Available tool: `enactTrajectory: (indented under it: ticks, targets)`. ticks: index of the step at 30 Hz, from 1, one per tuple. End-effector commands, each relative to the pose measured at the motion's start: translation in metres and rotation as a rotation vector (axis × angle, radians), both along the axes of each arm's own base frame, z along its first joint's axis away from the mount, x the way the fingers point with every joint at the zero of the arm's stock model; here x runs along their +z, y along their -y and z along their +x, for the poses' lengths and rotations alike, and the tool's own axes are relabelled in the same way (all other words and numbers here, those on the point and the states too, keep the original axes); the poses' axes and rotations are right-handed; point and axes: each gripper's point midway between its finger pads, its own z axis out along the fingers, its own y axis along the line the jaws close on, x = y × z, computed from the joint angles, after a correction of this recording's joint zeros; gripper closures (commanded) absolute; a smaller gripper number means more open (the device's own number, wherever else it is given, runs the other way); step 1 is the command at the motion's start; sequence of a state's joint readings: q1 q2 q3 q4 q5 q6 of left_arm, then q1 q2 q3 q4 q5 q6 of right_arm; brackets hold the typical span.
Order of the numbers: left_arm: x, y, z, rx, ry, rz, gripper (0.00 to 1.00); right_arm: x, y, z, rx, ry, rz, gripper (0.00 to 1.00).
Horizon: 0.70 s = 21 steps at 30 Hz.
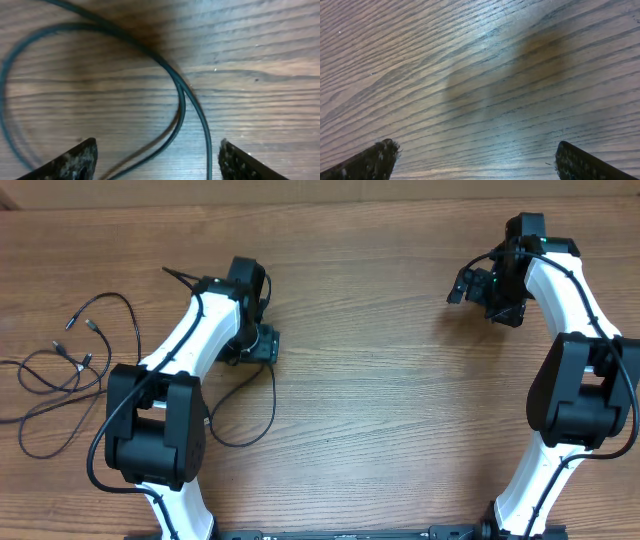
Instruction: Untangle cables
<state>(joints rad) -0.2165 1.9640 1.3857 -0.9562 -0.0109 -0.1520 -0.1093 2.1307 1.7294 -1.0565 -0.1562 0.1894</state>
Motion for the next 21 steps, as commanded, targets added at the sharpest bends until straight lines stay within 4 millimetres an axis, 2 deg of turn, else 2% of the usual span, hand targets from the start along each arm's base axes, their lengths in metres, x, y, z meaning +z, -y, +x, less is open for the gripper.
enactTrajectory:
  ticks: [1,5,11,13,14,15,21]
  targets:
    - [-0.018,0.006,-0.012,-0.021,-0.029,-0.017,0.17,0.016,0.001,0.005,0.002,0.044,-0.011,0.00]
    - [-0.032,0.010,-0.014,0.012,-0.007,-0.025,0.16,0.017,0.001,0.005,0.002,0.045,-0.011,0.00]
    - [-0.044,0.019,-0.022,-0.051,-0.002,-0.029,0.19,0.017,0.001,0.005,0.002,0.045,-0.011,0.00]
    - [-0.044,0.020,-0.024,-0.059,-0.009,-0.025,0.38,0.017,0.001,0.005,0.002,0.045,-0.011,0.00]
    - [-0.044,0.021,-0.025,-0.060,-0.011,-0.024,0.51,0.017,0.001,0.005,0.002,0.045,-0.011,0.00]
    - [-0.044,0.020,-0.026,-0.060,-0.015,-0.023,0.56,0.016,0.001,0.005,0.002,0.044,-0.011,0.00]
    - [-0.044,0.020,-0.028,-0.059,-0.024,-0.026,0.62,0.016,0.001,0.005,0.002,0.044,-0.011,0.00]
